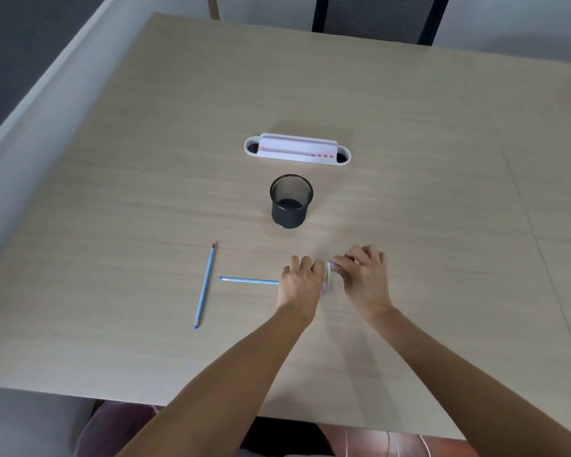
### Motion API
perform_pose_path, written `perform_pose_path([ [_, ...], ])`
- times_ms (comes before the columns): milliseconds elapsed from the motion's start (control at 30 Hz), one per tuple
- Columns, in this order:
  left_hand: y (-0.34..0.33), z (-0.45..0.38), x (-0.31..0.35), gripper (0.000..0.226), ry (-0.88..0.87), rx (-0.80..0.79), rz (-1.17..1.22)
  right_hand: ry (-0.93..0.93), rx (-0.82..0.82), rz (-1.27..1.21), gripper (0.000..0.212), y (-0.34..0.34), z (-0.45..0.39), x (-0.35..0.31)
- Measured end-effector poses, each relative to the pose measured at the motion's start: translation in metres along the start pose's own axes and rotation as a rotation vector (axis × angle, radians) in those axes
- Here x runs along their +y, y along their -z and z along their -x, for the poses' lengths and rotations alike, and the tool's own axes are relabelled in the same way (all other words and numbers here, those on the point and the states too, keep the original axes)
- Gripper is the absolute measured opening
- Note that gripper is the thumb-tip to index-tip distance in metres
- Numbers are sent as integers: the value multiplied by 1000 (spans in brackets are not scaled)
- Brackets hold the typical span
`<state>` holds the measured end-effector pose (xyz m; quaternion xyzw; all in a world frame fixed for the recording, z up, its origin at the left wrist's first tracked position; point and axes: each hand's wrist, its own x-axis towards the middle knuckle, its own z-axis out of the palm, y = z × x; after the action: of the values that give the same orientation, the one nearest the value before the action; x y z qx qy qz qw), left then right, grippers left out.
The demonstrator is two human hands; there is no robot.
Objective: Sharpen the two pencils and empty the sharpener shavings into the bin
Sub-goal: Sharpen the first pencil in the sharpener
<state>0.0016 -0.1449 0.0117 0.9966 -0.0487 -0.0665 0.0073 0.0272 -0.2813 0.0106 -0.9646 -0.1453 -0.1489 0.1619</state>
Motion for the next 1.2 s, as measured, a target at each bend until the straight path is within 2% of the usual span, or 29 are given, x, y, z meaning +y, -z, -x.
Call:
perform_pose_path([
  [133, 2, 0, 1, 47, 21, 12, -22, -20, -226, 60, 16, -17, -2, -2],
  [233, 3, 2, 3, 44, 22, -6, -39, -6, -308, 33, 25, -17, 24, -11],
  [300, 5, 2, 4, 46, 37, -23, -52, -37, -306, -47, 26, -9, 52, -17],
  [367, 3, 2, 5, 44, 17, -21, -63, -143, -277, -200, 15, 1, 75, -22],
  [500, 3, 1, 2, 44, -18, -31, -13, -280, -253, -333, 12, 13, 52, -22],
  [633, -3, -1, 0, 51, -20, -41, -50, -213, -208, -300, 6, 8, 0, -2],
  [700, -4, -1, 1, 54, -4, -55, -36, -137, -259, -182, 7, -1, -10, 4],
  [867, 1, -2, 3, 52, 21, -37, -31, -33, -353, -94, 25, -17, 26, -6],
  [1033, 0, -2, 4, 43, -14, -23, -47, -180, -304, -323, 11, 6, 77, -19],
  [1133, -4, -2, 2, 36, -29, -19, -4, -197, -248, -369, 14, 20, 53, -18],
  [1200, -4, -4, 1, 35, -32, -38, 12, -159, -209, -324, 8, 20, 26, -9],
])
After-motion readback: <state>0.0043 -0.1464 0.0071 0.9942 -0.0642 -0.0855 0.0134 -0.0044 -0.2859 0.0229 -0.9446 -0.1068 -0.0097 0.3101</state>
